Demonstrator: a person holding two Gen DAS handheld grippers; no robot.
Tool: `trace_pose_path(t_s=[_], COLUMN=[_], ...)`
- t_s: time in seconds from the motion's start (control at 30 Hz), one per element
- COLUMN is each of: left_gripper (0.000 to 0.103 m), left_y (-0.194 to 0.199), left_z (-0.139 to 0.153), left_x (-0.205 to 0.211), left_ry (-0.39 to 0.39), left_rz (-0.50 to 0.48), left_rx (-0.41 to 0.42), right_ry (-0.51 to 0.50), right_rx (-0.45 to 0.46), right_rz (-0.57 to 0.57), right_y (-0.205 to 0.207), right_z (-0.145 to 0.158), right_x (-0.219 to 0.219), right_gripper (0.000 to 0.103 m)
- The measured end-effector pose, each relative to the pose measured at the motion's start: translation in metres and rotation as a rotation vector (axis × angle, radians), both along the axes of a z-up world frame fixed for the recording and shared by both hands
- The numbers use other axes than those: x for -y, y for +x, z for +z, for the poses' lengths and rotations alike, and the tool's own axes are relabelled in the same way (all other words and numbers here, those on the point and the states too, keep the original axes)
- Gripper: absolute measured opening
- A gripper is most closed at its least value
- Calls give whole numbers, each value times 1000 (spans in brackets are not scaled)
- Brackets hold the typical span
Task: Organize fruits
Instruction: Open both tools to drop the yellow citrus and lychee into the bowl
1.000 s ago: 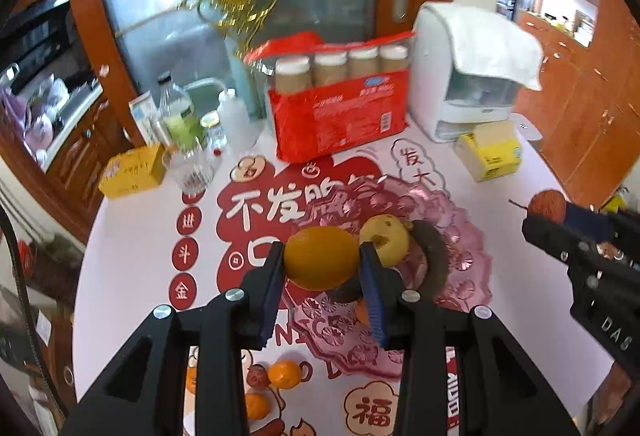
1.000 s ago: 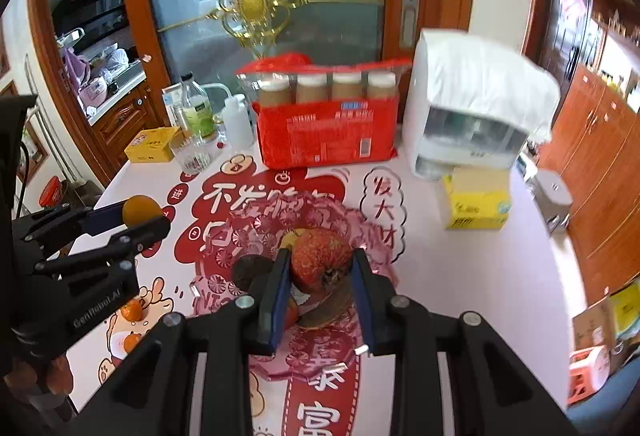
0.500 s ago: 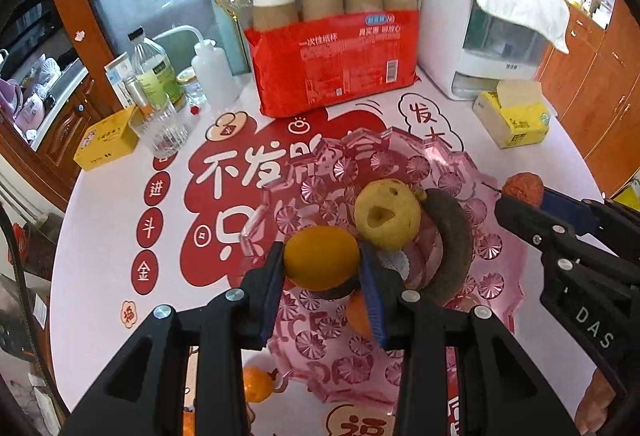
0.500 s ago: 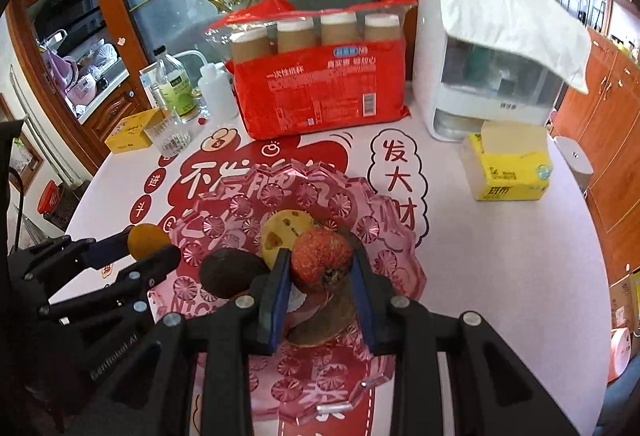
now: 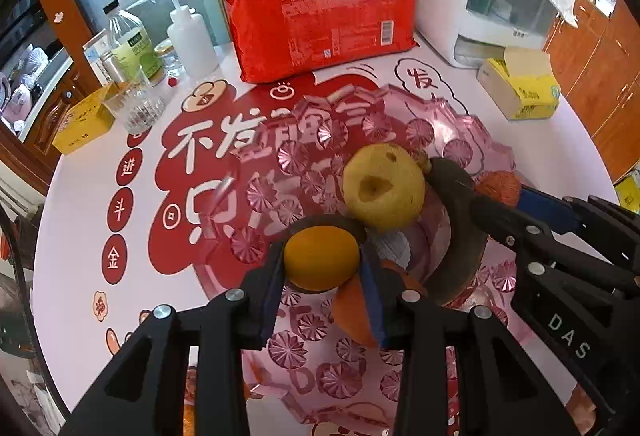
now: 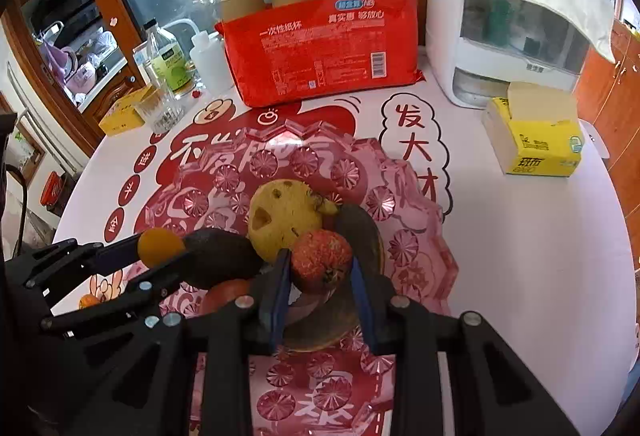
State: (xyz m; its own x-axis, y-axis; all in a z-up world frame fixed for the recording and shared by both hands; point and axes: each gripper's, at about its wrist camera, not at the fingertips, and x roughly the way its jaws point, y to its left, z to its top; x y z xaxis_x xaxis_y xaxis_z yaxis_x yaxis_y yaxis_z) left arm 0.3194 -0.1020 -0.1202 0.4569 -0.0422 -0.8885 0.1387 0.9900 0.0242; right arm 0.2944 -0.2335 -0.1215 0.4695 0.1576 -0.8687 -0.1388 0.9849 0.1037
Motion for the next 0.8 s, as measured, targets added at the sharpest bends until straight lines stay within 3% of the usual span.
trace_pose_path(t_s=[0.53, 0.63, 0.8], left_gripper=[37, 49, 80], left_y=[1, 1, 0], left_z=[-17, -18, -17], left_x=[2, 2, -5], left_ry=[14, 21, 22], left_rz=[-29, -27, -9], left_rx=[-18, -23, -9], right_ry=[-30, -37, -30], right_rx=[-18, -23, -25], right_rz=[52, 50, 31], right_y=[3, 2, 2], right_z=[-24, -28, -31], right_x=[-11, -10, -2], right_gripper=[31, 32, 33])
